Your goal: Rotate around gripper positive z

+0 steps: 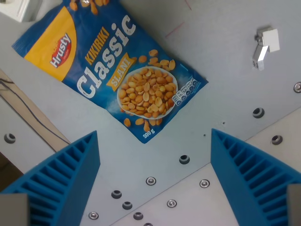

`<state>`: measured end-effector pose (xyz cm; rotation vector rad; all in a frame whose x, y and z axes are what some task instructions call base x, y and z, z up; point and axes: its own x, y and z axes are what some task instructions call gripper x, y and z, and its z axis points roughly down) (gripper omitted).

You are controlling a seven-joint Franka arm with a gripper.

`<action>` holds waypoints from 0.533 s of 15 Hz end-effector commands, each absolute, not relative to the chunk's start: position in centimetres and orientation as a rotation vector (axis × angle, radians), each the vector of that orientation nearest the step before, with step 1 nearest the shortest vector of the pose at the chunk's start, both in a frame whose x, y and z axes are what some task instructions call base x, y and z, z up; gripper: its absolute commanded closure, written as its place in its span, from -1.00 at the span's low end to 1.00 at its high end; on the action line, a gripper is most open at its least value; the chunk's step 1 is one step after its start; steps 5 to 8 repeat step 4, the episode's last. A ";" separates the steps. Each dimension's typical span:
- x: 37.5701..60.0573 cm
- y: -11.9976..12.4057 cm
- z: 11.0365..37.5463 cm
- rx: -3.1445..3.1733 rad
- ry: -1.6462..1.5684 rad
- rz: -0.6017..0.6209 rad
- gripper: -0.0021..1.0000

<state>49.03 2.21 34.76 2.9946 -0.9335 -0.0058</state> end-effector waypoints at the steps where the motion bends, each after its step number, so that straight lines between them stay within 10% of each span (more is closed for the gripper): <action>1: 49.0 2.2 34.9 2.903 -1.190 0.000 -1.00; 8: 49.0 2.2 34.9 2.879 -1.248 0.000 -1.00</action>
